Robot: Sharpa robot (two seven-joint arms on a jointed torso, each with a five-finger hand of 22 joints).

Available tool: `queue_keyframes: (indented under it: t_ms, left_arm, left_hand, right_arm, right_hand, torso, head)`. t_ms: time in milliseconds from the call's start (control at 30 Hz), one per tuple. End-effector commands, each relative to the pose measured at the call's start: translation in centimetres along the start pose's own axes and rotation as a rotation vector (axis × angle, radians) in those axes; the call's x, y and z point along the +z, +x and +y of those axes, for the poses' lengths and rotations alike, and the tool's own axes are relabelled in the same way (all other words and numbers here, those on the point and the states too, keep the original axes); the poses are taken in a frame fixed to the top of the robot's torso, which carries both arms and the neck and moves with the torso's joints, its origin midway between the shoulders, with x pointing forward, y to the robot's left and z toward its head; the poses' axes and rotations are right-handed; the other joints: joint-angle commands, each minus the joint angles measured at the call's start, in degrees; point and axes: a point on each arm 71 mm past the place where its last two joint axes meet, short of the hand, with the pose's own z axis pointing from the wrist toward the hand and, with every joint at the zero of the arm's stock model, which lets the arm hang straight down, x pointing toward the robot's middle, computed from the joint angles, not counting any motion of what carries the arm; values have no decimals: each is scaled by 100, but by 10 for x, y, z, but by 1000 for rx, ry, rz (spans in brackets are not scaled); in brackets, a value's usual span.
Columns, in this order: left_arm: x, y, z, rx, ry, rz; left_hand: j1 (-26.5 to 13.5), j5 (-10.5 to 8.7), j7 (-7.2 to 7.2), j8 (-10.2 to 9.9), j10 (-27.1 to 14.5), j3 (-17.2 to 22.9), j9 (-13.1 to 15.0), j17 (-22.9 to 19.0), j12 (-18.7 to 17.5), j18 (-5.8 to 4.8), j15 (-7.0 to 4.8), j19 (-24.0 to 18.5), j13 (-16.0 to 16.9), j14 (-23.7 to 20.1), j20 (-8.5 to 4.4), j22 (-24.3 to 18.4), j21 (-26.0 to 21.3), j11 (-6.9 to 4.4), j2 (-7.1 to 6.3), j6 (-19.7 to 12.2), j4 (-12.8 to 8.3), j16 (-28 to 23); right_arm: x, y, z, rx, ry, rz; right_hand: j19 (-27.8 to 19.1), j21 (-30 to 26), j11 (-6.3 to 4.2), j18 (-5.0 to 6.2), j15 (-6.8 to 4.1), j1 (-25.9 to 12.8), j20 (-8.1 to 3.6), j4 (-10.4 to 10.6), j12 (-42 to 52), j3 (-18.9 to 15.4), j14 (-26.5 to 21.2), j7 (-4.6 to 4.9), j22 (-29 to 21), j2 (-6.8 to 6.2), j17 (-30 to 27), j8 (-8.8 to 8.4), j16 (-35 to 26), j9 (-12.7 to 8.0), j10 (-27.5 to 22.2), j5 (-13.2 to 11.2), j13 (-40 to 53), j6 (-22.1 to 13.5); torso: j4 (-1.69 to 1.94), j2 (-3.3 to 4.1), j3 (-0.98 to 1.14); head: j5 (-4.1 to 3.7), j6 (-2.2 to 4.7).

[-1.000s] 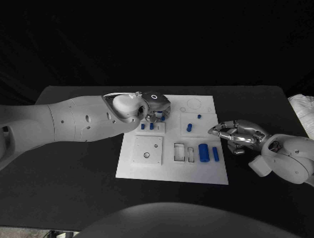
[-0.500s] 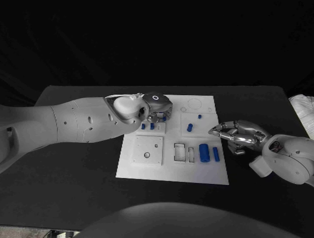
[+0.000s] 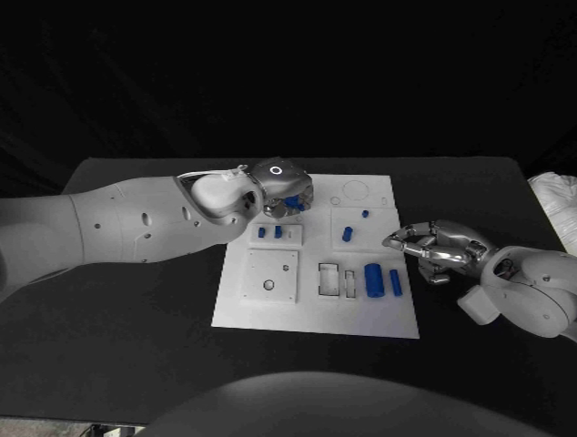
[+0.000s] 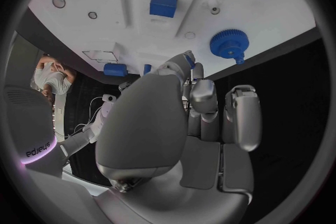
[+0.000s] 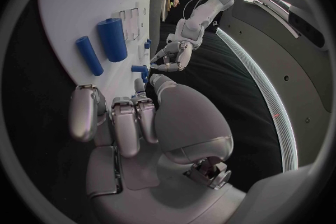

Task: Assemble the parts on the task board

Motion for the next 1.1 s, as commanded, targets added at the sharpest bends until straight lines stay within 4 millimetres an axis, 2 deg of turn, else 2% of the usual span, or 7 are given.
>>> queue_keyframes:
  t_ms: [33,233,333,433,633,933,1100]
  left_arm:
    - [-9,-8,6,-6,14,31]
    - [-39,-6,25,-16,-30,113]
    - [-48,-3,31,-35,-55,128]
    - [-51,-1,33,-43,-65,125]
    - [-51,0,34,-48,-78,118]
    - [-49,0,35,-48,-89,109]
    - [-45,1,34,-47,-91,104]
  left_hand:
    - [-43,-33,-27,-25,26,45,-12,-26,-39,-84,-2,317,-15,-4,40,1261,-31,-16,12,20,0,-34]
    - [-78,-79,-78,-112,51,68,-58,-46,-93,-78,-24,305,-45,-17,35,1255,-56,-56,-26,-69,14,-42]
    - [-90,-100,-76,-147,62,72,-77,-67,-111,-77,-30,302,-54,-24,31,1254,-62,-59,-39,-105,21,-51]
    - [-91,-108,-72,-162,73,73,-87,-80,-115,-77,-32,302,-57,-26,28,1255,-60,-57,-49,-121,20,-57]
    - [-96,-115,-69,-169,80,72,-91,-72,-118,-81,-33,307,-58,-22,27,1259,-47,-55,-58,-125,22,-50]
    - [-117,-137,-62,-183,83,71,-101,-89,-134,-79,-32,304,-66,-21,25,1256,-55,-50,-69,-130,37,-56]
    - [-116,-137,-56,-194,82,79,-108,-98,-144,-79,-32,304,-71,-23,24,1256,-56,-45,-67,-139,38,-60]
  right_arm:
    - [-1,1,-1,1,5,19]
    - [-2,0,-2,0,9,12]
    - [-2,-1,-2,0,7,10]
    - [-2,-1,-2,0,4,10]
    - [0,0,-1,-1,1,14]
    - [0,-1,-2,0,7,13]
    - [0,-1,-2,0,8,16]
  right_hand:
    - [-13,-40,-201,48,-32,-18,-1,28,-24,-1,597,-18,979,-7,1509,8,20,-4,778,36,1494,-10]
    - [-10,-37,-201,48,-32,-20,0,29,-24,-3,597,-18,980,-10,1509,7,20,-4,778,37,1494,-10]
    - [-12,-39,-200,48,-31,-22,0,30,-24,-5,597,-18,979,-13,1509,7,20,-4,778,37,1494,-10]
    - [-17,-44,-200,49,-31,-22,0,30,-24,-5,597,-18,978,-14,1509,7,20,-4,778,38,1494,-10]
    - [-17,-44,-200,49,-31,-22,0,30,-24,-5,597,-18,978,-14,1509,7,20,-4,778,38,1494,-10]
    - [-32,-60,-200,54,-31,-20,1,28,-24,-3,597,-19,972,-13,1509,6,20,-5,778,42,1494,-12]
    - [-36,-65,-200,55,-31,-20,1,28,-24,-3,597,-19,970,-13,1509,6,20,-5,778,43,1494,-13]
  torso:
    - [4,-14,7]
    - [37,-25,10]
    - [85,-32,0]
    - [101,-41,-9]
    - [69,-25,-8]
    - [75,-31,8]
    - [75,-36,1]
  head:
    - [-23,0]
    - [-56,0]
    - [-68,0]
    - [-60,0]
    - [-30,0]
    - [-34,0]
    - [-30,0]
